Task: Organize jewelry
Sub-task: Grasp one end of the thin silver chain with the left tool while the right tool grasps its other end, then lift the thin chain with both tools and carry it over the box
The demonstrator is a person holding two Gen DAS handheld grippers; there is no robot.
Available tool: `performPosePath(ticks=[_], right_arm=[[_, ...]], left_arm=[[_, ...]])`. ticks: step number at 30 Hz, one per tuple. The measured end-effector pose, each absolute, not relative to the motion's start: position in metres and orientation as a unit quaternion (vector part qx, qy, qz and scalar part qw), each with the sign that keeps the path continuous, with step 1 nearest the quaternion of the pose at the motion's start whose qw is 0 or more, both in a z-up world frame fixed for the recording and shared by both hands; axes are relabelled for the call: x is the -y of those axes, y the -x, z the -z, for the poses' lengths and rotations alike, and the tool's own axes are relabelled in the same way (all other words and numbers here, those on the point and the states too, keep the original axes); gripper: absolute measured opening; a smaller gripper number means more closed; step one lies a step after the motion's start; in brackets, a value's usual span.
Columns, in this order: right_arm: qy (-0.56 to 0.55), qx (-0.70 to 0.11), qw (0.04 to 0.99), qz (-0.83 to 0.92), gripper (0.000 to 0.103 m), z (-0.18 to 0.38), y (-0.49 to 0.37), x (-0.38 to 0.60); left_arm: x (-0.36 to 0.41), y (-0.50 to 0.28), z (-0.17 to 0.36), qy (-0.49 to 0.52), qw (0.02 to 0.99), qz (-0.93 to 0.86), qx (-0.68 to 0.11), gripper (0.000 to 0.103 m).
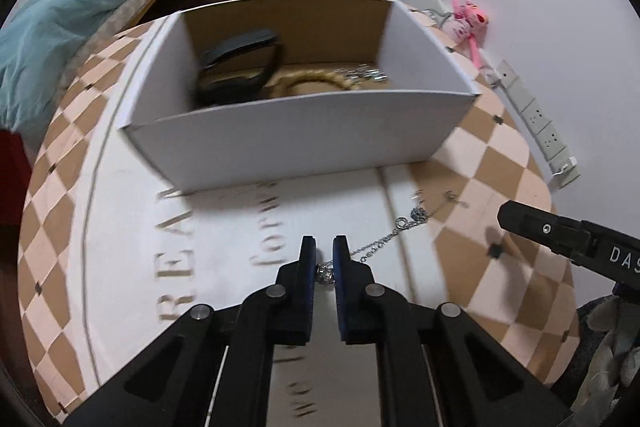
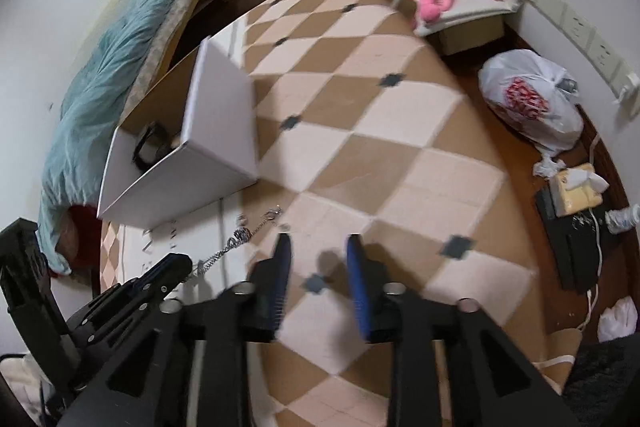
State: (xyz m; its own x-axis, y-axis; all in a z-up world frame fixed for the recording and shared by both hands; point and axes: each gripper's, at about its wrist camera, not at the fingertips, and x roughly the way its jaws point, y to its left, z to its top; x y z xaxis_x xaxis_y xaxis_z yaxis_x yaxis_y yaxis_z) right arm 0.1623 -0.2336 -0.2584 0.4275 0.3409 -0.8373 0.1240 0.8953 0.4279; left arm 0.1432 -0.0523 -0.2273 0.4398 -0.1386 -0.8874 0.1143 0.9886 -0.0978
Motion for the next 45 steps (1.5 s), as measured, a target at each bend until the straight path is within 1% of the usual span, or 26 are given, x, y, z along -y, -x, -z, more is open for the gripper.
performPosePath(ticks=[8,12,17,18,19,20,23,33,40,45], right_arm=[[-0.157,-0.517,0.836,-0.096,0.033,0.253,-0.175,0.179],[-0.111,-0.522,0.838,-0.109,0.033,0.264,-0.180,0.153],[-0.047,-0.488,0.864,-0.118,0.032,0.260,-0.168,0.140],[-0.033,-0.484,0.867,-0.116,0.030,0.259,-0.166,0.137],[-0.018,-0.482,0.870,-0.107,0.017,0.258,-0.164,0.137],[-0.011,-0.480,0.871,-0.099,0.000,0.257,-0.164,0.140],[-0.038,-0.480,0.870,-0.104,0.000,0.254,-0.164,0.150],[-0.084,-0.423,0.892,-0.134,0.000,0.208,-0.136,0.156],[-0.101,-0.394,0.901,-0.150,0.000,0.166,-0.132,0.159],[-0.112,-0.376,0.906,-0.159,0.000,0.134,-0.144,0.163]], left_arm=[[0.031,-0.139,0.230,0.026,0.846,0.059,-0.529,0.006],[0.023,-0.138,0.230,0.034,0.846,0.055,-0.529,0.006],[0.016,-0.138,0.230,0.042,0.846,0.054,-0.529,0.006],[0.016,-0.138,0.230,0.044,0.846,0.054,-0.529,0.006],[0.015,-0.138,0.230,0.046,0.846,0.054,-0.529,0.006],[0.015,-0.138,0.230,0.047,0.846,0.054,-0.529,0.006],[0.015,-0.139,0.230,0.057,0.844,0.057,-0.531,0.006],[0.014,-0.140,0.209,0.065,0.850,0.075,-0.518,0.006],[0.016,-0.141,0.174,0.085,0.857,0.101,-0.498,0.006],[0.021,-0.152,0.137,0.083,0.868,0.122,-0.475,0.006]])
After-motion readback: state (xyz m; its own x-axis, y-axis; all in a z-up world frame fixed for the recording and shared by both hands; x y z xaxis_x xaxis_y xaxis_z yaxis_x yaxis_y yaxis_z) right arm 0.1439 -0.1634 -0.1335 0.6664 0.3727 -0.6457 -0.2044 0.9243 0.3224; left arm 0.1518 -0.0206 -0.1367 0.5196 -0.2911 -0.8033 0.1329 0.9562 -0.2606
